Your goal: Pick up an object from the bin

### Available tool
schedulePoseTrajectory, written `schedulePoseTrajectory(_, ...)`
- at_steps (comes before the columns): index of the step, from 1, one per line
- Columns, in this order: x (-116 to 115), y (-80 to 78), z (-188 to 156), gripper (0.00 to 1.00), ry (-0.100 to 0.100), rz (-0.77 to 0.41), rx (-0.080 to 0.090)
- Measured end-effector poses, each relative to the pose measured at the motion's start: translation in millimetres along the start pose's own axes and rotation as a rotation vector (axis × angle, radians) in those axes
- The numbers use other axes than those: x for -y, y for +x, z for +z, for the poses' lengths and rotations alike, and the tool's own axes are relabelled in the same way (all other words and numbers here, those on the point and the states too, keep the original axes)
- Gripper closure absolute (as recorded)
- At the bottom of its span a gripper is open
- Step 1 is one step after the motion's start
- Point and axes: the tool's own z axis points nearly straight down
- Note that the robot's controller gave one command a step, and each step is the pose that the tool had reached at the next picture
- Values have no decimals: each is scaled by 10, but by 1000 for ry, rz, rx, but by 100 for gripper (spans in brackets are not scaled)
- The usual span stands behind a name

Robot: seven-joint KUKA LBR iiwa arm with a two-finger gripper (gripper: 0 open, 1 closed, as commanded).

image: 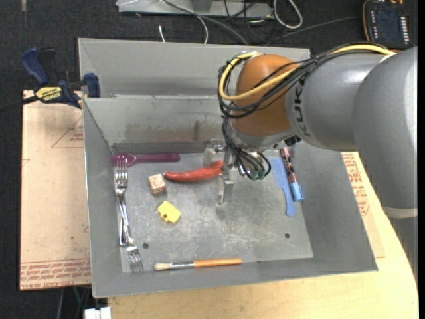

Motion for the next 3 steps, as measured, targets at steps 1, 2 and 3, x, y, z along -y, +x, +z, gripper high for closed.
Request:
schedulePoseTrajectory(1,3,-25,276,0,1,-97,18)
schedulePoseTrajectory(2,-184,40,257,100,-1,-68,9)
schedulePoseTrajectory(3,-183,40,257,100,-1,-67,9)
